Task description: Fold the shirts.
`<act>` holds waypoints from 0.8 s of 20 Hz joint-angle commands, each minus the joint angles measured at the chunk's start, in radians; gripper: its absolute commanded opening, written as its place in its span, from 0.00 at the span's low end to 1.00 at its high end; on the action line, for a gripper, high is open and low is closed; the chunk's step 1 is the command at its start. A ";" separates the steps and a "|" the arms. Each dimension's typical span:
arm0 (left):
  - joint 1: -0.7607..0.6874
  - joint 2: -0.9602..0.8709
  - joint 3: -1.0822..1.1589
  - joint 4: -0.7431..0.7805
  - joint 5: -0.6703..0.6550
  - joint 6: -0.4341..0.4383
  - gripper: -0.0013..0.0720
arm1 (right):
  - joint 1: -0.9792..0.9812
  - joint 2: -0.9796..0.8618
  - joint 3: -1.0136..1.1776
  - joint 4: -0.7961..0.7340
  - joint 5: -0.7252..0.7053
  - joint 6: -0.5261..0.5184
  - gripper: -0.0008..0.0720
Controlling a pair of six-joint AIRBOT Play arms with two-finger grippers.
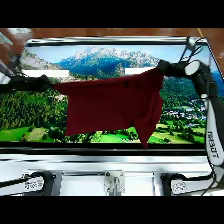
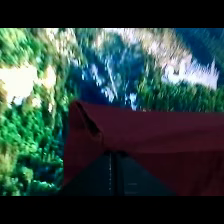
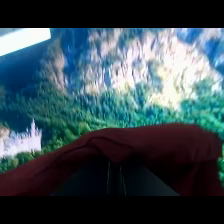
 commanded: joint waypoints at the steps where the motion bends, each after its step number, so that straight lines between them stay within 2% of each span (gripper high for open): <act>1: -0.055 -0.137 0.000 -0.016 -0.045 -0.045 0.07 | 0.031 -0.087 -0.001 0.021 0.072 0.037 0.12; 2: -0.060 -0.158 0.000 -0.016 -0.085 -0.074 0.17 | 0.028 -0.088 -0.001 0.032 0.090 0.051 0.25; 3: -0.060 -0.165 0.000 -0.016 -0.135 -0.093 0.45 | 0.022 -0.080 0.000 0.042 0.105 0.054 0.62; 4: -0.050 -0.163 0.002 -0.016 -0.192 -0.095 0.77 | 0.010 -0.061 0.003 0.055 0.136 0.040 0.89; 5: -0.032 -0.157 0.013 -0.012 -0.262 -0.085 0.84 | -0.006 -0.031 0.006 0.049 0.174 0.014 0.89; 7: 0.035 -0.131 0.041 -0.005 -0.443 -0.006 0.84 | -0.066 0.052 0.019 -0.023 0.302 -0.075 0.89; 9: 0.103 -0.084 0.027 0.042 -0.569 0.034 0.82 | -0.147 0.116 0.019 -0.168 0.483 -0.077 0.89; 10: 0.124 -0.062 0.001 0.064 -0.611 0.042 0.82 | -0.203 0.120 0.018 -0.188 0.601 -0.074 0.89; 11: 0.140 -0.040 -0.046 0.069 -0.630 0.056 0.84 | -0.260 0.117 -0.002 -0.161 0.697 -0.091 0.89; 13: 0.146 -0.001 -0.186 0.068 -0.585 0.064 0.86 | -0.362 0.117 -0.098 -0.059 0.799 -0.128 0.89; 14: 0.142 0.011 -0.269 0.062 -0.536 0.064 0.94 | -0.398 0.117 -0.156 0.003 0.818 -0.133 0.89; 16: 0.137 0.014 -0.403 0.029 -0.440 0.092 0.94 | -0.444 0.117 -0.261 0.124 0.811 -0.162 0.89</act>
